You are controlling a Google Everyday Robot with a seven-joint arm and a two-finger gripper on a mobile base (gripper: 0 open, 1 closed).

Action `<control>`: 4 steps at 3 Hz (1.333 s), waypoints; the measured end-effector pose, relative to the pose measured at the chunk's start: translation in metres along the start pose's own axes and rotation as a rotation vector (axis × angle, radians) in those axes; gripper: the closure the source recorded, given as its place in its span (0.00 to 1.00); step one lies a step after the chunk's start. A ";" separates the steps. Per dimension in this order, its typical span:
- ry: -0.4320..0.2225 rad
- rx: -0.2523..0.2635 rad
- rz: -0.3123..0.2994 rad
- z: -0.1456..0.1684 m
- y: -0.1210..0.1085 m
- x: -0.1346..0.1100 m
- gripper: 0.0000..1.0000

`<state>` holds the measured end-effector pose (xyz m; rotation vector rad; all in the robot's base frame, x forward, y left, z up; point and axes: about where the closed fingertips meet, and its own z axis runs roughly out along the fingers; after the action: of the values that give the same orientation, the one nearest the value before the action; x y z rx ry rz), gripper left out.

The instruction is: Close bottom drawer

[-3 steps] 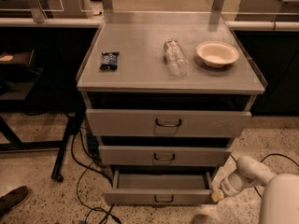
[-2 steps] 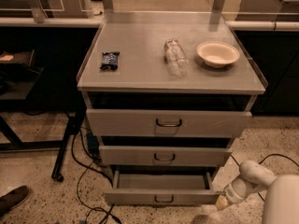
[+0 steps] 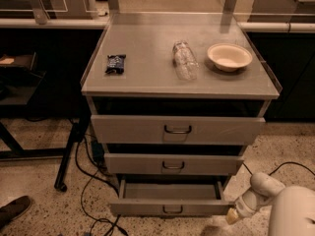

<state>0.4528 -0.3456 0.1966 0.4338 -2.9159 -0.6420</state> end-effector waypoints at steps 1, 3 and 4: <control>-0.036 -0.001 0.033 0.016 -0.010 -0.014 1.00; -0.131 0.000 0.056 0.018 -0.021 -0.049 1.00; -0.182 0.005 0.052 0.012 -0.026 -0.073 1.00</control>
Offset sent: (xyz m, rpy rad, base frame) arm 0.0556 -0.0018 -0.0278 0.0123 -0.1097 -0.1263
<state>0.5267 -0.3413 0.1703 0.3145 -3.0887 -0.7020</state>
